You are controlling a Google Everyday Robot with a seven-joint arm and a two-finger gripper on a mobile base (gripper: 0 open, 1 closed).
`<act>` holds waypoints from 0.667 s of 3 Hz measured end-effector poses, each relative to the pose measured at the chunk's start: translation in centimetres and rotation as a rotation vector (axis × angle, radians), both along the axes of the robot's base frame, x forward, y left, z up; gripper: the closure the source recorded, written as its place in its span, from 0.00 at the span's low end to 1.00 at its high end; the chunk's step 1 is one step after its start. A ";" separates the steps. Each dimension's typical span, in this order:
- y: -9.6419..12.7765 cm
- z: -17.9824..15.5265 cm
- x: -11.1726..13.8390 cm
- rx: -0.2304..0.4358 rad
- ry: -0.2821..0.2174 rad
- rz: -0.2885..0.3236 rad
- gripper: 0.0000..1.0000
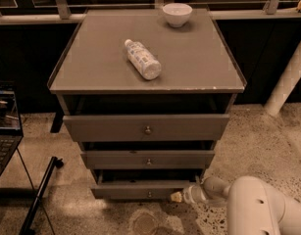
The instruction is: Close bottom drawer
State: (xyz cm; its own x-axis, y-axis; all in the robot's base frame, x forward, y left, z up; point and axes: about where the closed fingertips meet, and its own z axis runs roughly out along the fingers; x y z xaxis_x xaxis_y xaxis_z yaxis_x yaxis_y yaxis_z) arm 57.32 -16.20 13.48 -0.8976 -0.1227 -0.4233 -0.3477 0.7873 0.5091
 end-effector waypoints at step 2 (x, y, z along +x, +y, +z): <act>0.2 1.2 2.8 -0.011 -0.062 -0.014 1.00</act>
Offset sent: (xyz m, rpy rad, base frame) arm 0.1064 -0.0042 0.0495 -0.0648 -0.2361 -0.0834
